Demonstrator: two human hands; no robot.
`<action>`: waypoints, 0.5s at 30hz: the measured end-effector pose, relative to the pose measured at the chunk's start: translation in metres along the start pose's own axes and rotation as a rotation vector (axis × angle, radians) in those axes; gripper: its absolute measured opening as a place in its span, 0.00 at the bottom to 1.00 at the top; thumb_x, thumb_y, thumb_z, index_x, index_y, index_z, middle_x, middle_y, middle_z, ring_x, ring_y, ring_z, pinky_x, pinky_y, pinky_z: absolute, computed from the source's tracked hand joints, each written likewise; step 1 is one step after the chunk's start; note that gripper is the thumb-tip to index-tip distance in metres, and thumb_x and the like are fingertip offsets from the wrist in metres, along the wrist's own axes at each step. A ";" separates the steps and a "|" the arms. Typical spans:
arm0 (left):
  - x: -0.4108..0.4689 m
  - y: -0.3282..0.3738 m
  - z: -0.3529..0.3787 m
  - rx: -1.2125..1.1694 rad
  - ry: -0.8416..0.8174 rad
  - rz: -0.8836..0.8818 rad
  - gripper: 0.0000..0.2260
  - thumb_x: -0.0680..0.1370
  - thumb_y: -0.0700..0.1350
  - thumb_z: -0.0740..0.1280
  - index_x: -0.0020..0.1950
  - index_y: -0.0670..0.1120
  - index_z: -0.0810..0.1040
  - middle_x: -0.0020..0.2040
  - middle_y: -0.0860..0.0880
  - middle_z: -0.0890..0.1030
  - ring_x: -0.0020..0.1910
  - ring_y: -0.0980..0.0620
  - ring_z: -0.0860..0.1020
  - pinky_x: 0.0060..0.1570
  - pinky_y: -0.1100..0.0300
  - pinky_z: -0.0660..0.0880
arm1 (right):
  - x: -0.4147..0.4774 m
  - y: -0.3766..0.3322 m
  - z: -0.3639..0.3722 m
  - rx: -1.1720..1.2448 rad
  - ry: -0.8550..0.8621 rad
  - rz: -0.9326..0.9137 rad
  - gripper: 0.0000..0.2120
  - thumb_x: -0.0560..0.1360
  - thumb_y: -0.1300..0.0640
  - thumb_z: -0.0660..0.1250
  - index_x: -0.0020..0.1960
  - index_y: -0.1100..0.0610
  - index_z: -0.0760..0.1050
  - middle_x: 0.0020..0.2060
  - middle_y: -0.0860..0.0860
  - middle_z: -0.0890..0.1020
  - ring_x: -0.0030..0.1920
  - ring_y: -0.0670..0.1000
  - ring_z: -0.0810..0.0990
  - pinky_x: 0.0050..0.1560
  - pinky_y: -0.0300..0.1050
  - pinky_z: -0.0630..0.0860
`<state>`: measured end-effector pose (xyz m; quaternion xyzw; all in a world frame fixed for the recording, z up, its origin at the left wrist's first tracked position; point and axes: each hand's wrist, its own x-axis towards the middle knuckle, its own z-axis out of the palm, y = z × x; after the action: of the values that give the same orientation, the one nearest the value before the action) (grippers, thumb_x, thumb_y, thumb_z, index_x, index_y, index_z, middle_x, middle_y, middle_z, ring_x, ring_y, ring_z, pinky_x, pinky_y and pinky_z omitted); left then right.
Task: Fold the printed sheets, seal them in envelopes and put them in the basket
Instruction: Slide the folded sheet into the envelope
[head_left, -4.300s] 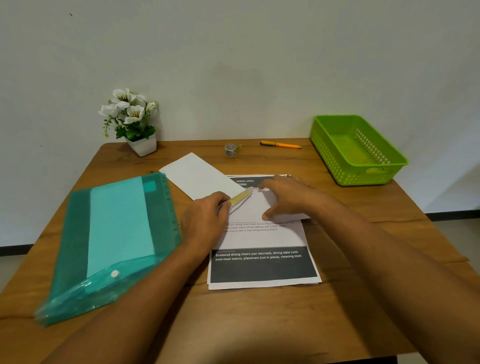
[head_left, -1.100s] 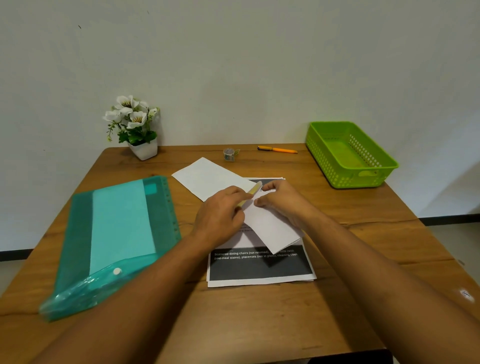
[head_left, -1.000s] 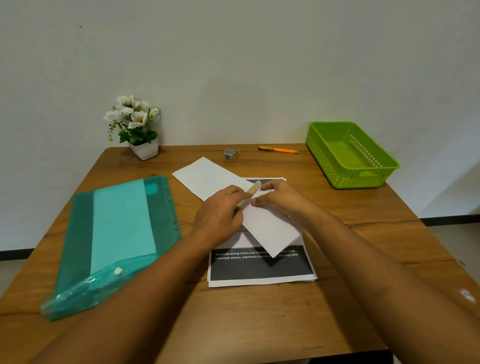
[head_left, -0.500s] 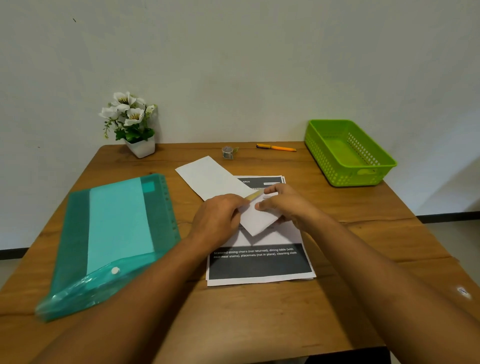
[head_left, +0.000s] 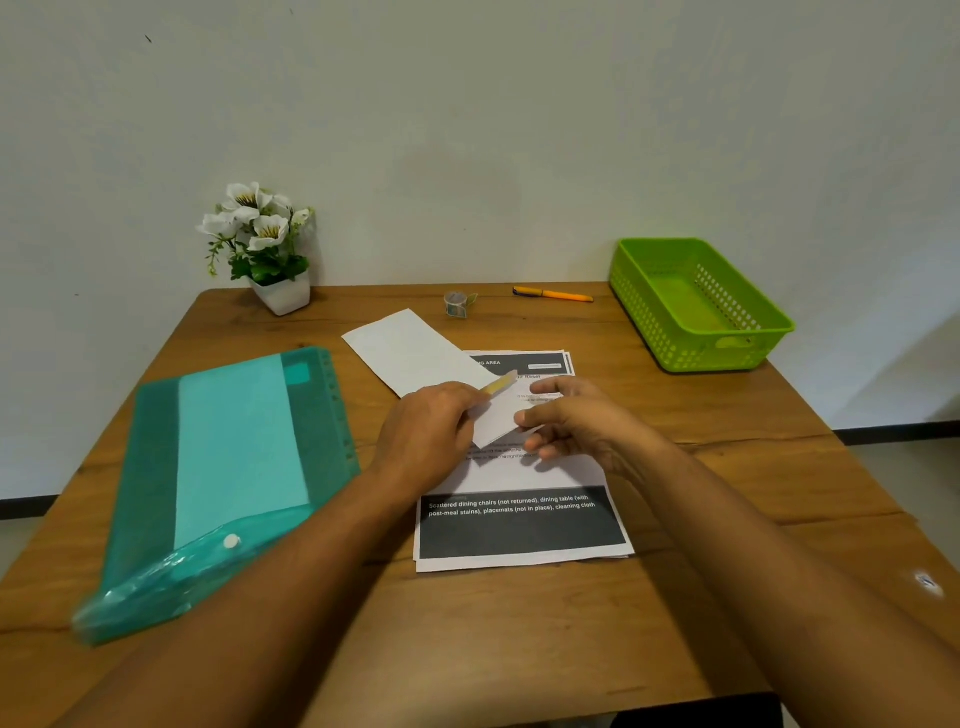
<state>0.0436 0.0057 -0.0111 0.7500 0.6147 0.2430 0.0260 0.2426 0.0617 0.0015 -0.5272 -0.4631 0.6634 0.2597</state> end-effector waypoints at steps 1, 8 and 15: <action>0.000 0.002 -0.001 -0.008 0.007 0.009 0.14 0.80 0.41 0.65 0.63 0.49 0.84 0.59 0.50 0.85 0.54 0.48 0.81 0.47 0.53 0.79 | 0.002 -0.001 0.002 -0.003 0.011 -0.004 0.29 0.73 0.69 0.76 0.69 0.59 0.67 0.38 0.59 0.87 0.30 0.52 0.83 0.26 0.43 0.80; 0.001 0.007 -0.006 -0.073 0.053 0.053 0.17 0.79 0.39 0.65 0.65 0.50 0.83 0.59 0.52 0.85 0.54 0.50 0.82 0.47 0.55 0.79 | 0.005 -0.008 0.017 0.009 0.036 -0.098 0.23 0.75 0.66 0.76 0.66 0.60 0.71 0.45 0.60 0.87 0.31 0.51 0.83 0.26 0.40 0.78; 0.001 0.013 -0.008 -0.085 0.059 0.107 0.16 0.79 0.39 0.65 0.64 0.49 0.83 0.59 0.51 0.85 0.53 0.50 0.82 0.46 0.59 0.75 | 0.002 -0.003 0.015 0.013 0.071 -0.127 0.16 0.75 0.68 0.74 0.62 0.64 0.77 0.44 0.59 0.87 0.30 0.50 0.83 0.25 0.39 0.77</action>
<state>0.0523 0.0013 0.0011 0.7724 0.5634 0.2919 0.0269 0.2276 0.0597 0.0034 -0.5184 -0.4817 0.6294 0.3210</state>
